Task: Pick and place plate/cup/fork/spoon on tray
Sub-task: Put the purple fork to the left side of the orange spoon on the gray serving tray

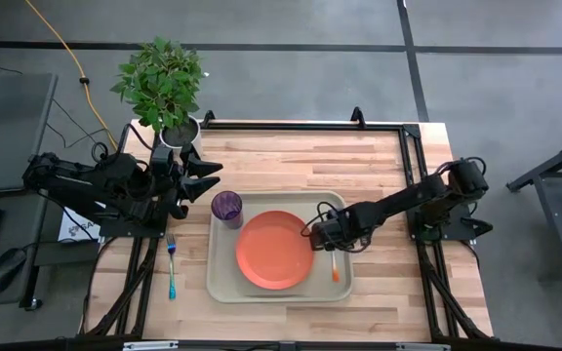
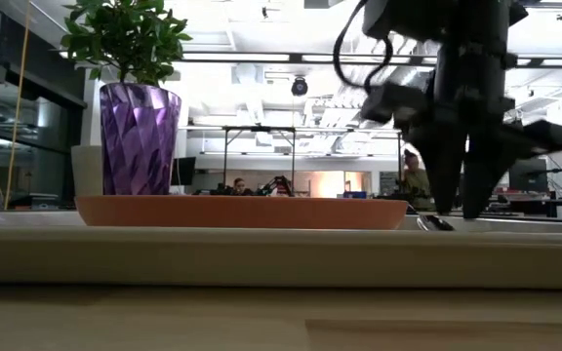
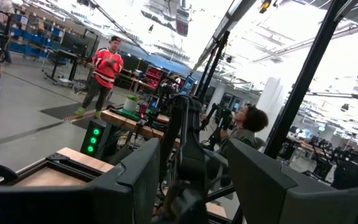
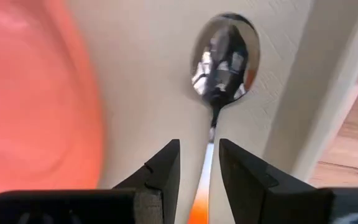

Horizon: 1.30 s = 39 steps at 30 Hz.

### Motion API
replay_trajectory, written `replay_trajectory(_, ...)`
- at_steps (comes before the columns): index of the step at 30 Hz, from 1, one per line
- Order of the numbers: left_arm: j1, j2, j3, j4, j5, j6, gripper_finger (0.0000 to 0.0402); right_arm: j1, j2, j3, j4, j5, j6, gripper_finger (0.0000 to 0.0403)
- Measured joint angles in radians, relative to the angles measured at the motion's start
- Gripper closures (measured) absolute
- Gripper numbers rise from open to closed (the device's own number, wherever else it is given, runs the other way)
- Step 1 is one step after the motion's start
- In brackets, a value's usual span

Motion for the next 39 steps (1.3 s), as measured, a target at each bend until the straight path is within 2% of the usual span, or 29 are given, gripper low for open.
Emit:
replay_trajectory(6, 0.000, 0.000, 0.000, 0.000, 0.000, 0.000, 0.0232, 0.015, -0.187, 0.000, -0.003, 0.060, -0.258, 0.0299)
replay_trajectory(13, 0.000, 0.000, 0.000, -0.002, 0.000, 0.000, 0.0232, 0.035, -0.469, 0.000, 0.097, 0.354, -0.502, 0.0299)
replay_trajectory(17, 0.000, 0.000, 0.000, -0.002, 0.000, 0.000, 0.0232, 0.033, -0.581, 0.001, 0.229, 0.506, -0.734, 0.0300)
replay_trajectory(21, 0.000, 0.000, 0.000, -0.002, 0.000, 0.000, 0.0232, 0.033, -0.644, 0.001, 0.354, 0.615, -0.991, 0.0300)
replay_trajectory(25, 0.000, 0.000, 0.000, -0.002, 0.000, 0.000, 0.0232, 0.020, -0.663, 0.001, 0.460, 0.623, -1.211, 0.0300)
replay_trajectory(28, 0.000, 0.000, 0.000, -0.002, -0.001, 0.000, 0.0232, 0.002, -0.657, 0.001, 0.504, 0.595, -1.316, 0.0300)
replay_trajectory(39, 0.000, 0.000, 0.000, -0.002, -0.001, 0.000, 0.0232, -0.038, -0.644, 0.001, 0.512, 0.482, -1.359, 0.0300)
